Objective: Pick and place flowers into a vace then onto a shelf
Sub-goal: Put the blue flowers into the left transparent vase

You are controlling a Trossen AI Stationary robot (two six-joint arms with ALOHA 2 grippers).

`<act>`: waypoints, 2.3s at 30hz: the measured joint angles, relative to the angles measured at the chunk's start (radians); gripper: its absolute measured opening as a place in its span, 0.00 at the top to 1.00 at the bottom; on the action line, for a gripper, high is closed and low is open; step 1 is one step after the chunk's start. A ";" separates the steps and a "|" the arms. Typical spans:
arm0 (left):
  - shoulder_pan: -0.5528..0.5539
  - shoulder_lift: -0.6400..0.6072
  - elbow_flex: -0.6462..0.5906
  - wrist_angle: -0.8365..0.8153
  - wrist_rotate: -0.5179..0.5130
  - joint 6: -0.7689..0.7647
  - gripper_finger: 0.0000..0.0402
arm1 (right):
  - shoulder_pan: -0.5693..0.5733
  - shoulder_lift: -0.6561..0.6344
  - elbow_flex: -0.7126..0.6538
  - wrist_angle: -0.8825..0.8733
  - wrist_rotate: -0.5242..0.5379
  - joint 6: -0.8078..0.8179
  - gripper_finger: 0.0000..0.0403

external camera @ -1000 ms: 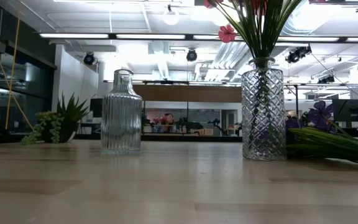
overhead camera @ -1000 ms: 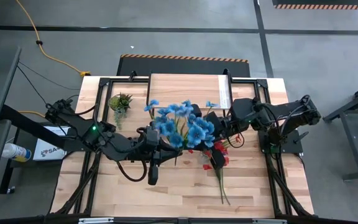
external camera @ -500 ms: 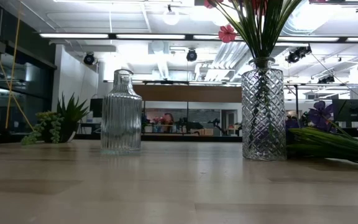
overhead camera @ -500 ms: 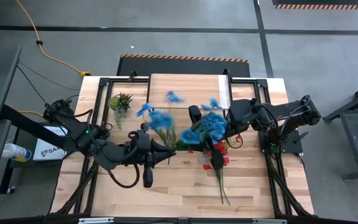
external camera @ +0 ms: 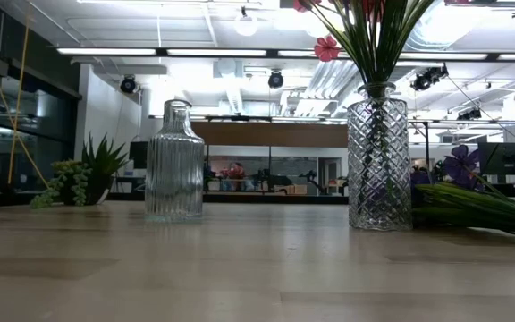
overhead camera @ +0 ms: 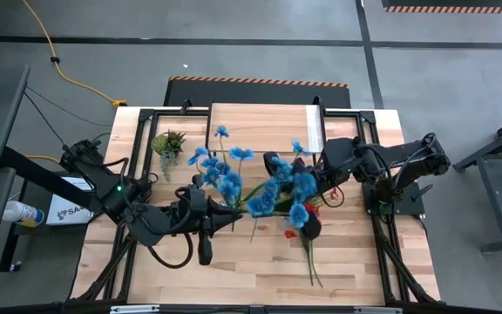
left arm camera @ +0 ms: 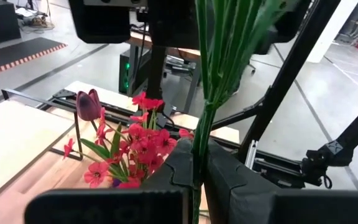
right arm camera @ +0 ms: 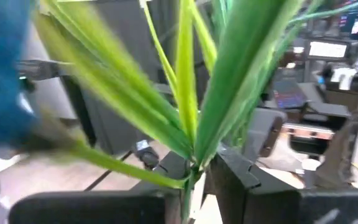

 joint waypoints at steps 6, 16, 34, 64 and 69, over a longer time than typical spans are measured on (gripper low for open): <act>0.000 -0.001 0.000 -0.003 -0.014 0.001 0.88 | 0.000 -0.013 0.000 -0.030 -0.031 0.017 0.80; 0.000 -0.002 0.000 0.007 -0.043 -0.001 0.88 | 0.002 -0.063 0.000 -0.154 -0.025 -0.004 0.69; -0.002 -0.010 0.003 -0.031 -0.108 0.034 0.88 | 0.000 -0.150 0.000 -0.368 0.159 -0.057 0.66; -0.288 -0.091 0.002 -0.860 -0.675 -0.676 0.88 | 0.002 -0.329 0.000 -0.521 0.232 -0.082 0.67; -0.278 -0.047 -0.030 -0.983 -0.727 -0.898 0.88 | 0.002 -0.329 0.000 -0.521 0.232 -0.083 0.67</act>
